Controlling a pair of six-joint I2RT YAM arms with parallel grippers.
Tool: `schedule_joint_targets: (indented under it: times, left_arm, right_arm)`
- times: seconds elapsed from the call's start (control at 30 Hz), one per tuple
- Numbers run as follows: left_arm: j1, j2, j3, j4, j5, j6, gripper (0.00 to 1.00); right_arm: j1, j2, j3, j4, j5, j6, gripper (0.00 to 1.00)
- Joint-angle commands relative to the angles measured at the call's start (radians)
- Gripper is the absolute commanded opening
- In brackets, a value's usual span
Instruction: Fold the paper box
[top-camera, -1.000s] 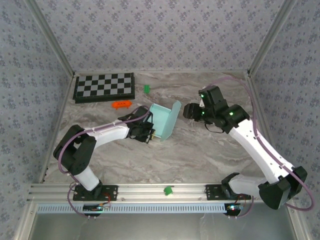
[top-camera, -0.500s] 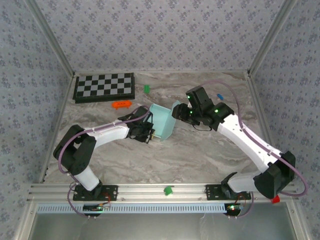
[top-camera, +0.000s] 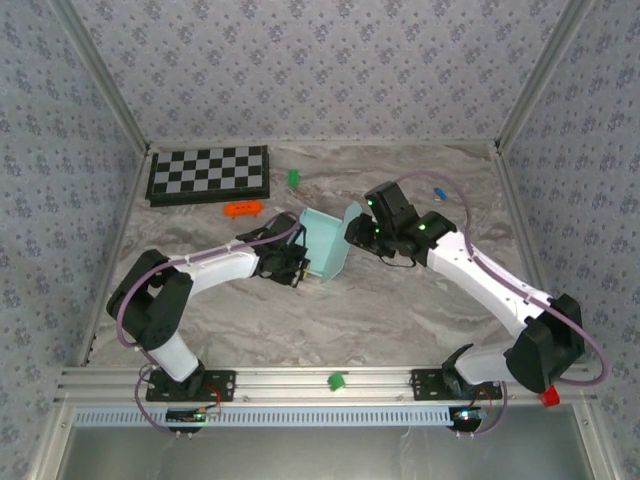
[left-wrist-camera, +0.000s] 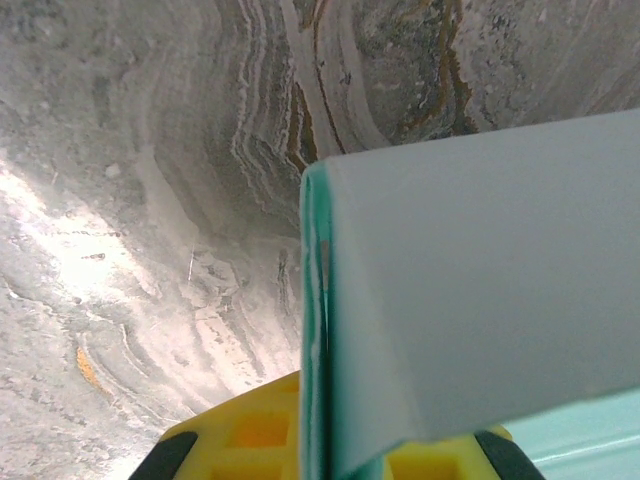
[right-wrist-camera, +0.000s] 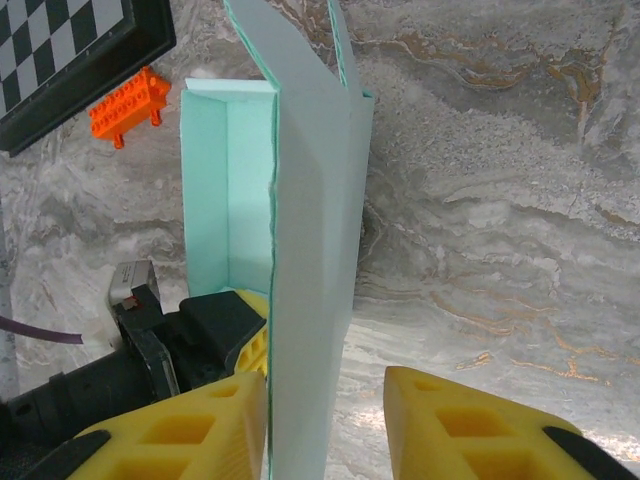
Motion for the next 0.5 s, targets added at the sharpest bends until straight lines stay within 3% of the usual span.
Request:
schedule_joint_targets:
  times: [0.0,0.47]
  left_arm:
    - [-0.008,0.016,0.035,-0.033,0.015,-0.075,0.06]
    - [-0.008,0.039,0.052,-0.004,0.035,-0.062,0.2]
  right_arm:
    - [0.009,0.005,-0.016,0.007,0.037,0.023,0.34]
    - [0.02,0.013,-0.004,-0.022,0.11,0.025,0.13]
